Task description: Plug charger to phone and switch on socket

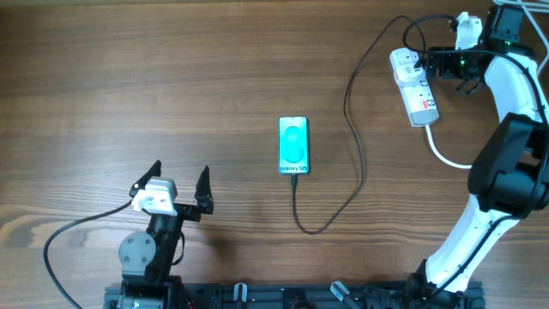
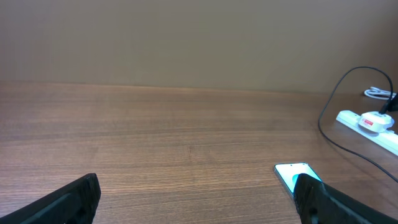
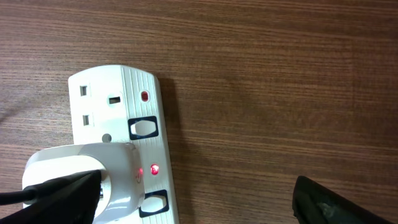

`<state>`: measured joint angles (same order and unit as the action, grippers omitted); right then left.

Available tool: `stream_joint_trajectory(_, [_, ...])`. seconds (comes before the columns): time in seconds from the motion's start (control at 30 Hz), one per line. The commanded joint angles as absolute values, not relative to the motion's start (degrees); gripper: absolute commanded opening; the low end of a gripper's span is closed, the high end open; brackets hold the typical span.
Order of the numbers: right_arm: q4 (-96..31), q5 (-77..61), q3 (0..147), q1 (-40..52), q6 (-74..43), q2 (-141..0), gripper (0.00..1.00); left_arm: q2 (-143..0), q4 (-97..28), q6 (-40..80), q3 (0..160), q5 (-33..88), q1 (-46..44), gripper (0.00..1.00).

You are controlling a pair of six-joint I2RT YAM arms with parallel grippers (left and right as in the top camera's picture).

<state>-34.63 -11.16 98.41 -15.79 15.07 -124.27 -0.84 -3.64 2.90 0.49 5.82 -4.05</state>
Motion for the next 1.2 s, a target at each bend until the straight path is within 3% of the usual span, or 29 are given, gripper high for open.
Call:
stream_joint_trajectory(0.0, [-34.57,-12.08,99.26,-15.55,14.9,-123.0,1.0,-0.38,-4.05,3.44,0.32,5.67,-4.12,1.0])
stream_joint_trajectory(0.8, [-34.35,-12.05,98.87,-15.7,14.94,-122.37,1.0,-0.47,-3.95,3.44,0.32,5.67,-4.12,1.0])
stream_joint_trajectory(1.17, [-34.35,-12.05,98.89,-15.7,14.94,-97.51,1.0,-0.47,-3.95,3.44,0.32,5.67,-4.12,1.0])
